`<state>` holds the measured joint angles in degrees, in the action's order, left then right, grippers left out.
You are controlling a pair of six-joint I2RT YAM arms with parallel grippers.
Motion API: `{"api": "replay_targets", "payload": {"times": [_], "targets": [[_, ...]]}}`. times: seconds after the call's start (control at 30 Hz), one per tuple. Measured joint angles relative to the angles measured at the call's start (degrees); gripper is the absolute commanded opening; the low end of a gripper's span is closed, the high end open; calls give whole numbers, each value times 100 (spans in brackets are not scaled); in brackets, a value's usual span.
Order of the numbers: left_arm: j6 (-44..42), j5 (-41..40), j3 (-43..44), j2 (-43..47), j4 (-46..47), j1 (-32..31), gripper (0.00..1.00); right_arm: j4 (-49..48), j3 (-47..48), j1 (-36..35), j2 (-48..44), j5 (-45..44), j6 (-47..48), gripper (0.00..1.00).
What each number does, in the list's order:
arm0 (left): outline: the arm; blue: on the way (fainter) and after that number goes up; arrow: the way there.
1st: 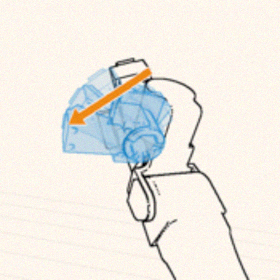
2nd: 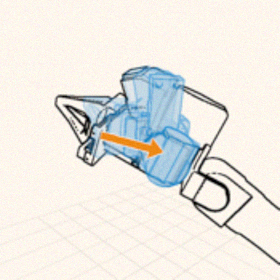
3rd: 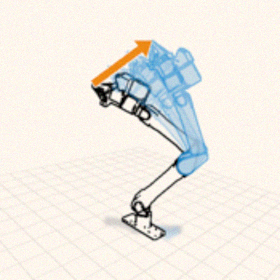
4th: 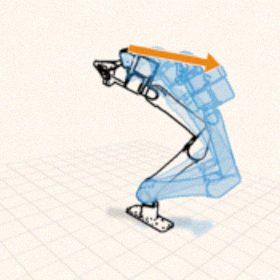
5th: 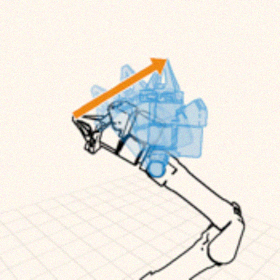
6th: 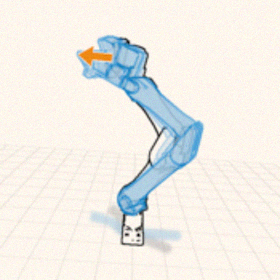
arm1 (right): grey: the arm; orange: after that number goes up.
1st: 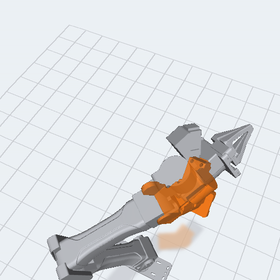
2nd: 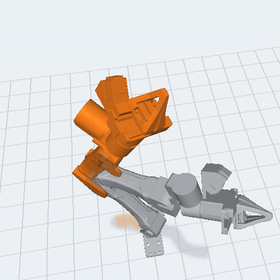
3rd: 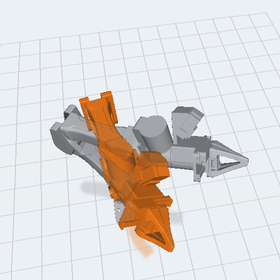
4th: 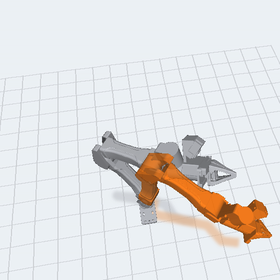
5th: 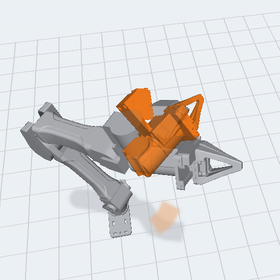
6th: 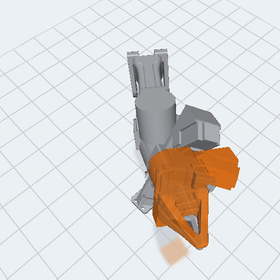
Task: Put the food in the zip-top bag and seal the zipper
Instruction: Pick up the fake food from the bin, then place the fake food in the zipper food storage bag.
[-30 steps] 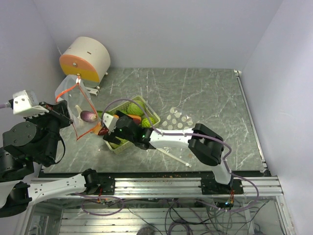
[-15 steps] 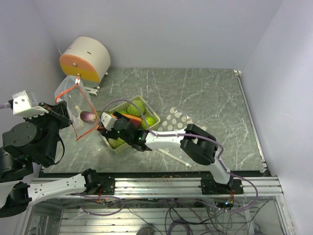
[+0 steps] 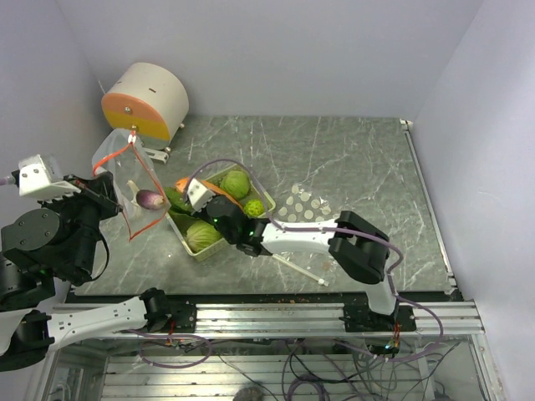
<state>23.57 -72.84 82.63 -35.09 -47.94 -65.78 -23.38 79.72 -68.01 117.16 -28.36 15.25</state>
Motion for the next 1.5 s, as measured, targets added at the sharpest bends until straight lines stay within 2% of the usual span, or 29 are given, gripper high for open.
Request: {"api": "replay_targets", "payload": {"times": [0.3, 0.53, 0.7, 0.93, 1.17, 1.3, 1.5], "targets": [[-22, 96, 131, -4, 114, 0, 7, 247, -492, 417, -1427, 186, -1064, 0], [-31, 404, 129, -195, 426, 0, 7, 411, -1405, 1366, -3169, 1108, -2350, 0], [-68, 857, -35, -452, 968, 0, 7, 929, -1749, 1596, -4310, 1550, -2953, 0], [4, 1683, -553, -977, 1939, 0, 7, 1718, -1742, 1582, -5864, 1711, -3324, 0], [297, 2343, -1215, -1777, 2973, 0, 7, 2719, -1303, 1582, -7018, 1274, -3314, 0], [476, 2492, -1873, -2293, 3668, 0, 7, 3147, -1010, 1582, -7342, 1309, -3235, 0], [800, 2570, -2286, -3329, 4271, 0, 7, 3381, -835, 1582, -7350, 1611, -3202, 0]]}}
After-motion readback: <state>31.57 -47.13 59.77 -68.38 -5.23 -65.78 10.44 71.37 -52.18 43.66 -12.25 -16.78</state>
